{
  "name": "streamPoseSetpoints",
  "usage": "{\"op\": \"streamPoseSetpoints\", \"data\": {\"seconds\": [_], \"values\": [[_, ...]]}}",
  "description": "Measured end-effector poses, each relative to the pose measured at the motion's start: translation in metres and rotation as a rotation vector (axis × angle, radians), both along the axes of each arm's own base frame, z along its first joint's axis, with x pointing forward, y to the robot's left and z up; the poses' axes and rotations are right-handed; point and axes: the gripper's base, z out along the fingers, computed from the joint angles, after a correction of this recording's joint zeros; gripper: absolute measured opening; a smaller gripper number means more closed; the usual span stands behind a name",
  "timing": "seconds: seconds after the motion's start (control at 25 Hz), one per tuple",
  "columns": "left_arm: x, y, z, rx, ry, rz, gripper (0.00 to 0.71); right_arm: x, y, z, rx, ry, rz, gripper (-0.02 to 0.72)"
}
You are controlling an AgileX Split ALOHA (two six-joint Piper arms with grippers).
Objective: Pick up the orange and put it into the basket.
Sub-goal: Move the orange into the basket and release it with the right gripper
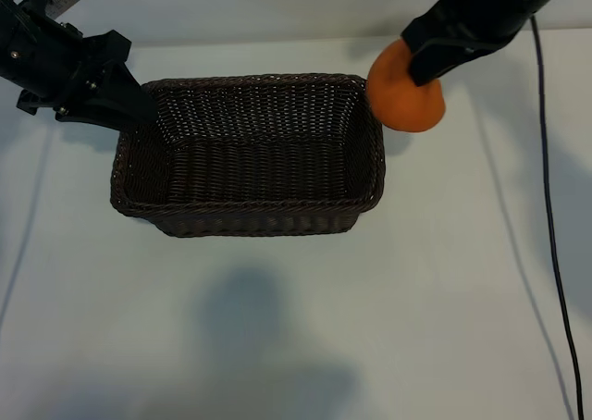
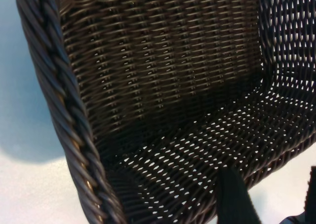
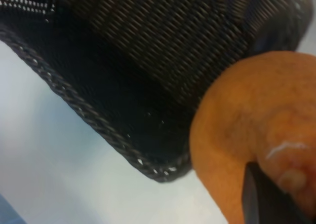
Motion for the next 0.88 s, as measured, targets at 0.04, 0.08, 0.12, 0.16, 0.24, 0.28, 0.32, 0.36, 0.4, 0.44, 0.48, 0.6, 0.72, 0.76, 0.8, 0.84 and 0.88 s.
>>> {"op": "streamPoseSetpoints", "data": {"seconds": [0.04,0.08,0.12,0.16,0.24,0.28,0.32,0.36,0.4,0.44,0.48,0.6,0.72,0.76,0.8,0.84,0.88], "values": [[0.0,0.0,0.0,0.0,0.001,-0.001,0.404,0.0,0.004,0.002,0.002,-0.011,0.006,0.048],[0.0,0.0,0.0,-0.001,0.003,-0.002,0.404,0.0,0.008,0.004,0.006,-0.024,0.005,0.048],[0.0,0.0,0.0,-0.001,0.004,-0.003,0.404,0.0,0.012,0.006,0.011,-0.035,0.004,0.048],[0.0,0.0,0.0,-0.001,0.004,-0.003,0.404,0.001,0.015,0.009,0.018,-0.05,0.0,0.048],[0.0,0.0,0.0,-0.001,0.004,-0.003,0.404,0.002,0.024,0.012,0.032,-0.078,0.0,0.048],[0.0,0.0,0.0,-0.001,0.004,-0.003,0.404,0.001,0.029,0.013,0.037,-0.087,0.002,0.048],[0.0,0.0,0.0,-0.001,0.004,-0.003,0.404,0.001,0.033,0.014,0.041,-0.094,0.005,0.048],[0.0,0.0,0.0,-0.001,0.004,-0.003,0.404,0.0,0.037,0.014,0.044,-0.101,0.011,0.048],[0.0,0.0,0.0,-0.001,0.004,-0.003,0.404,-0.001,0.042,0.014,0.046,-0.108,0.019,0.048],[0.0,0.0,0.0,-0.001,0.004,-0.003,0.404,-0.002,0.046,0.014,0.049,-0.115,0.023,0.048],[0.0,0.0,0.0,-0.002,0.004,-0.003,0.404,-0.002,0.05,0.015,0.053,-0.122,0.025,0.048],[0.0,0.0,0.0,-0.002,0.004,-0.003,0.404,-0.004,0.063,0.015,0.068,-0.14,0.032,0.048],[0.0,0.0,0.0,-0.002,0.004,-0.003,0.404,-0.005,0.079,0.01,0.086,-0.143,0.046,0.048],[0.0,0.0,0.0,-0.002,0.004,-0.003,0.404,-0.005,0.084,0.006,0.087,-0.139,0.054,0.048],[0.0,0.0,0.0,-0.002,0.004,-0.003,0.404,-0.004,0.09,0.002,0.09,-0.137,0.06,0.048],[0.0,0.0,0.0,-0.002,0.004,-0.003,0.404,-0.004,0.095,-0.002,0.091,-0.13,0.065,0.048],[0.0,0.0,0.0,-0.002,0.004,-0.003,0.404,-0.003,0.099,-0.007,0.092,-0.125,0.069,0.048]]}}
